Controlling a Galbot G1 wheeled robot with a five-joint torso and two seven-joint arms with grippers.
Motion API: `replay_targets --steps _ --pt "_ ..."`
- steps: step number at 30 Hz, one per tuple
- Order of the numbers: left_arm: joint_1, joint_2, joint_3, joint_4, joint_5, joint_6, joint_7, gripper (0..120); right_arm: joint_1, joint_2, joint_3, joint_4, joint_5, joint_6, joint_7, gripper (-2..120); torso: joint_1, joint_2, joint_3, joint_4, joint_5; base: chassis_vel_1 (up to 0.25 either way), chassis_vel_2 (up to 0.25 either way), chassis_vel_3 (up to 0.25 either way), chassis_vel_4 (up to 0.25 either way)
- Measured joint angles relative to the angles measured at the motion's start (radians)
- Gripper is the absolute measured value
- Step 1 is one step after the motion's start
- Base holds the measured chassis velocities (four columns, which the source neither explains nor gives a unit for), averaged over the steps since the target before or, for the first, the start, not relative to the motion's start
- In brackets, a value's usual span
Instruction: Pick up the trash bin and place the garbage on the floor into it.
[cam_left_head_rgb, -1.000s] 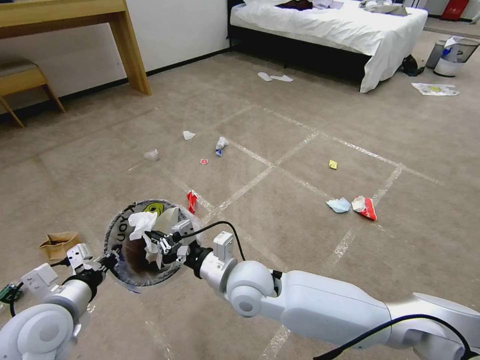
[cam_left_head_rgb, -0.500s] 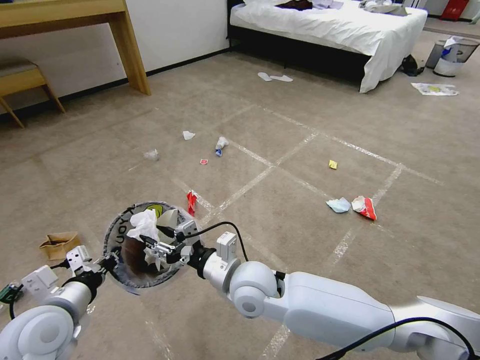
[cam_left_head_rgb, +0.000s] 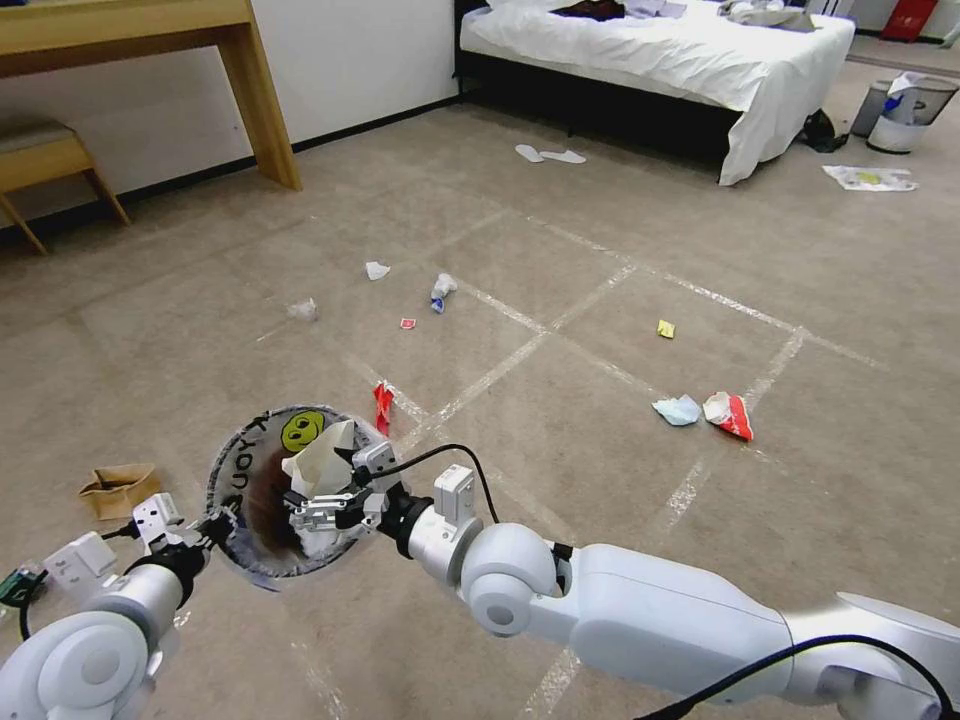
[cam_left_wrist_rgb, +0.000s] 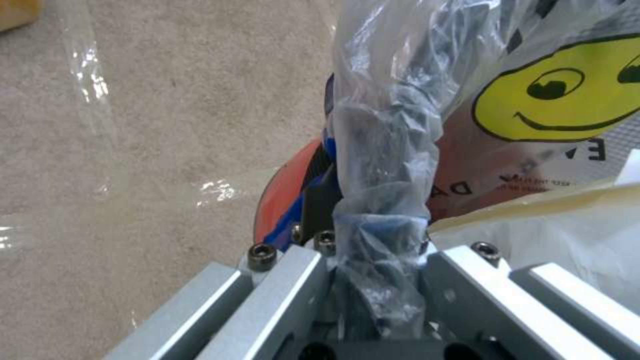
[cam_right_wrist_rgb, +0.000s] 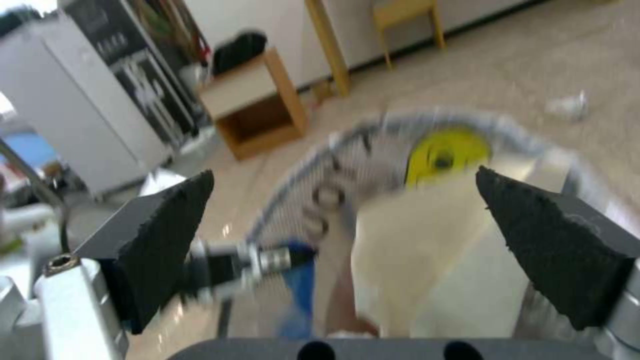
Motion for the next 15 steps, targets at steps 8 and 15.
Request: replay_targets --steps 8,15 --pt "0.003 -0.002 -0.005 0.003 0.008 -0.001 0.001 0 -0.039 -0.002 0.188 0.026 0.028 0.088 -0.087 100 0.000 0.000 0.000 0.0000 0.0000 0.000 0.000 0.000 0.000" --pt "0.005 -0.008 -0.013 0.007 0.022 -0.004 0.003 0 -0.114 -0.052 0.392 0.067 -0.003 0.153 -0.165 100 0.000 0.000 0.000 -0.0001 0.0002 0.000 0.000 0.000 0.000"
